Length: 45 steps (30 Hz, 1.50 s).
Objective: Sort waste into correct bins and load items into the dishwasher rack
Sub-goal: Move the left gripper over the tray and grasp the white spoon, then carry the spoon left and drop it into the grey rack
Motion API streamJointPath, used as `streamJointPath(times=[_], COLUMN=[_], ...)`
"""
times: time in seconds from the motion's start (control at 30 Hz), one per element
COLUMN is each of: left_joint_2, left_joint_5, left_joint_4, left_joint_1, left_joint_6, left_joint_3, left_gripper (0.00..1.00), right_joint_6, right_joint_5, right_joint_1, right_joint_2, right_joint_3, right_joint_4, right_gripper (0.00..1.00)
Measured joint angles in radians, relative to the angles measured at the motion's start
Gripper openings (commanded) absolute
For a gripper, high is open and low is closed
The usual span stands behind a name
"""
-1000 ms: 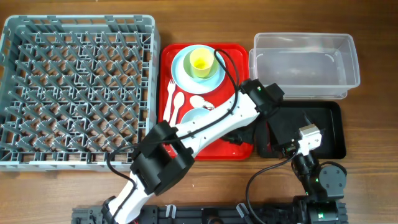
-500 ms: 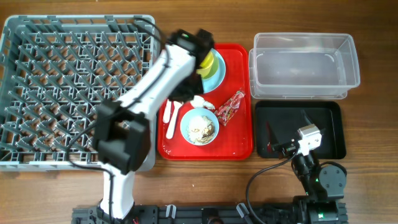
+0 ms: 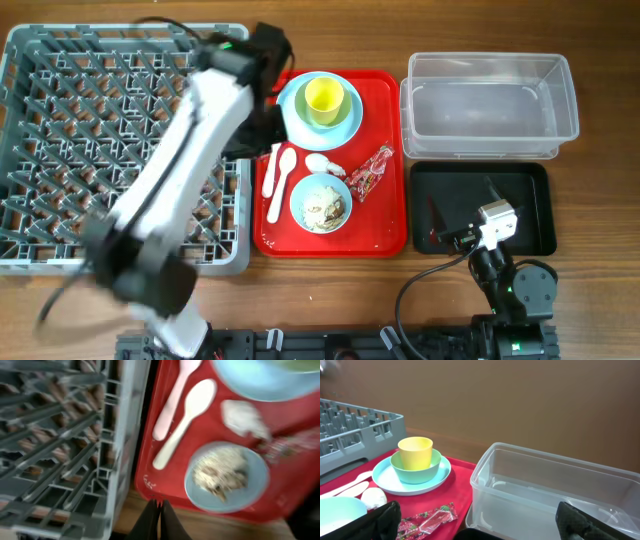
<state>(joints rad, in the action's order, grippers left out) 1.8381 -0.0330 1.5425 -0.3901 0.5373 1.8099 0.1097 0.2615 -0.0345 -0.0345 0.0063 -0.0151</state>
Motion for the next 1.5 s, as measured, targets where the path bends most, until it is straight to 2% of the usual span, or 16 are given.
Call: streamJointPath(times=[0.1,0.17,0.23,0.27,0.33,0.37,0.4,0.5,0.57,0.63,0.7,0.77,0.9,1.03,1.07,1.5], left_joint_2=[-0.437,-0.627,-0.718,-0.738,-0.717,-0.694,-0.680,-0.632,-0.574,-0.461,-0.381,-0.320,-0.299,-0.299,-0.296,-0.108], left_joint_5=[-0.063,-0.092,-0.105,-0.100,-0.049,-0.030,-0.017,0.032,0.024,0.004,-0.007,-0.016,-0.064,-0.150,-0.158,-0.161], left_joint_4=[-0.042,-0.105,-0.217,-0.284,-0.462,-0.506,-0.532,-0.713,-0.714,-0.737,-0.772,-0.834,-0.914,-0.926,-0.930,-1.012], left_joint_1=[-0.044,-0.065,-0.067,-0.068,-0.068,-0.068,-0.068,-0.089,-0.112,-0.127,-0.127,-0.127,-0.127,-0.127,-0.127,-0.127], left_joint_6=[0.024,0.038,0.048,0.048,0.048,0.050,0.054,0.024,0.003,-0.063,-0.117,-0.188,-0.256,-0.282,-0.281,-0.324], left_joint_3=[-0.062,-0.203,-0.390,-0.506,-0.718,-0.764,-0.779,-0.782,-0.782,-0.782,-0.782,-0.782,-0.783,-0.783,-0.783,-0.782], left_gripper=[0.42,0.51,0.52,0.60,0.45,0.26,0.22,0.37,0.49,0.50,0.36,0.36,0.05,0.32,0.33,0.24], right_joint_6=[0.000,0.000,0.000,0.000,0.000,0.000,0.000,0.000,0.000,0.000,0.000,0.000,0.000,0.000,0.000,0.000], right_joint_5=[0.000,0.000,0.000,0.000,0.000,0.000,0.000,0.000,0.000,0.000,0.000,0.000,0.000,0.000,0.000,0.000], right_joint_1=[0.000,0.000,0.000,0.000,0.000,0.000,0.000,0.000,0.000,0.000,0.000,0.000,0.000,0.000,0.000,0.000], right_joint_2=[-0.001,0.000,0.000,0.000,0.000,0.000,0.000,0.000,0.000,0.000,0.000,0.000,0.000,0.000,0.000,0.000], right_joint_3=[0.000,0.000,0.000,0.000,0.000,0.000,0.000,0.000,0.000,0.000,0.000,0.000,0.000,0.000,0.000,0.000], right_joint_4=[0.000,0.000,0.000,0.000,0.000,0.000,0.000,0.000,0.000,0.000,0.000,0.000,0.000,0.000,0.000,0.000], right_gripper=[1.00,1.00,1.00,1.00,1.00,1.00,1.00,1.00,1.00,1.00,1.00,1.00,1.00,1.00,1.00,1.00])
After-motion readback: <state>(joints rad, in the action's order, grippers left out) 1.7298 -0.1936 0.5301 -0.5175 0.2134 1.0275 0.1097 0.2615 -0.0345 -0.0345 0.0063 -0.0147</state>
